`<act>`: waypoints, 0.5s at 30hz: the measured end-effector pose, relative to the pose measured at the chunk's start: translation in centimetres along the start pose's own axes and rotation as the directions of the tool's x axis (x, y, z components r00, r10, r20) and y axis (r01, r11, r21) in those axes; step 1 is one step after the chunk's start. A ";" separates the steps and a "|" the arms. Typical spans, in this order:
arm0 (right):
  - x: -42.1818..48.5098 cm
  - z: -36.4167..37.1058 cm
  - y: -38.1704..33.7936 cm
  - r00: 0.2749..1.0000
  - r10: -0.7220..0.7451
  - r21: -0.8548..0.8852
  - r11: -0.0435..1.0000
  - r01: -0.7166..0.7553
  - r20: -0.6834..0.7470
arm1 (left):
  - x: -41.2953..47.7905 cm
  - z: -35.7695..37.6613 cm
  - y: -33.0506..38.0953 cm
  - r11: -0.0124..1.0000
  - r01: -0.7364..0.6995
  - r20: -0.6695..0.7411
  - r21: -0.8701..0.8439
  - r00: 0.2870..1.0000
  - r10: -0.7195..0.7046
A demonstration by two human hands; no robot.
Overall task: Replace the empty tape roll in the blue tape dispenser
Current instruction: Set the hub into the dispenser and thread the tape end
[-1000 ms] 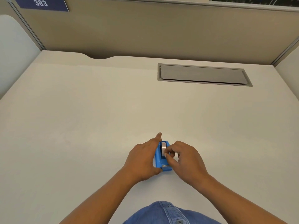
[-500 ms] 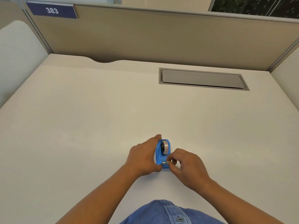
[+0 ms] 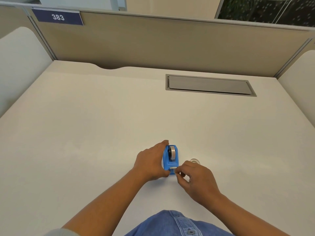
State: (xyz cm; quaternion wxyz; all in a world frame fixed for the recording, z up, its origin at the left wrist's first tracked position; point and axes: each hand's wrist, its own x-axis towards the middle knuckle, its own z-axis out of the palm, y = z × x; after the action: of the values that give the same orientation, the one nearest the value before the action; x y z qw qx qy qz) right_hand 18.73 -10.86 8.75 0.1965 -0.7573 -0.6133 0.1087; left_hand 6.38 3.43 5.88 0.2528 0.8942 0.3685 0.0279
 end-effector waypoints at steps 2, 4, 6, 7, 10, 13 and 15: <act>-0.3 0.4 0.0 1.000 -0.021 -0.016 1.000 0.021 0.008 | 0.1 -0.1 0.1 1.000 0.004 0.002 0.006 1.000 -0.004; -0.5 0.7 0.1 0.999 -0.039 -0.032 0.999 0.039 -0.004 | 0.2 -0.1 0.1 1.000 0.002 0.003 0.009 1.000 -0.002; -0.6 0.9 0.2 0.998 -0.055 -0.043 0.998 0.055 -0.015 | 0.2 -0.1 0.0 1.000 0.002 0.005 0.009 1.000 -0.002; -0.6 1.1 0.3 0.998 -0.063 -0.048 0.997 0.062 -0.015 | 0.1 -0.1 0.0 1.000 0.003 0.007 0.010 1.000 -0.003; -0.6 1.4 0.7 0.996 -0.082 -0.054 0.995 0.081 -0.017 | 0.1 -0.1 0.2 1.000 0.001 0.010 0.008 1.000 -0.001; -0.3 1.6 0.8 0.994 -0.094 -0.045 0.995 0.092 -0.048 | 0.2 -0.3 0.2 1.000 -0.007 0.008 0.013 1.000 0.007; -0.1 1.8 0.9 0.993 -0.102 -0.054 0.994 0.098 -0.067 | 0.2 -0.4 0.2 1.000 -0.013 0.003 0.022 1.000 0.013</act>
State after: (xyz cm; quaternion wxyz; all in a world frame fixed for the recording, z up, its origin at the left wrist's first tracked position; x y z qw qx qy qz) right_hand 18.80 -10.84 6.71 0.2037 -0.7336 -0.6459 0.0566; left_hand 6.58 3.61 6.32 0.2434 0.8994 0.3624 0.0242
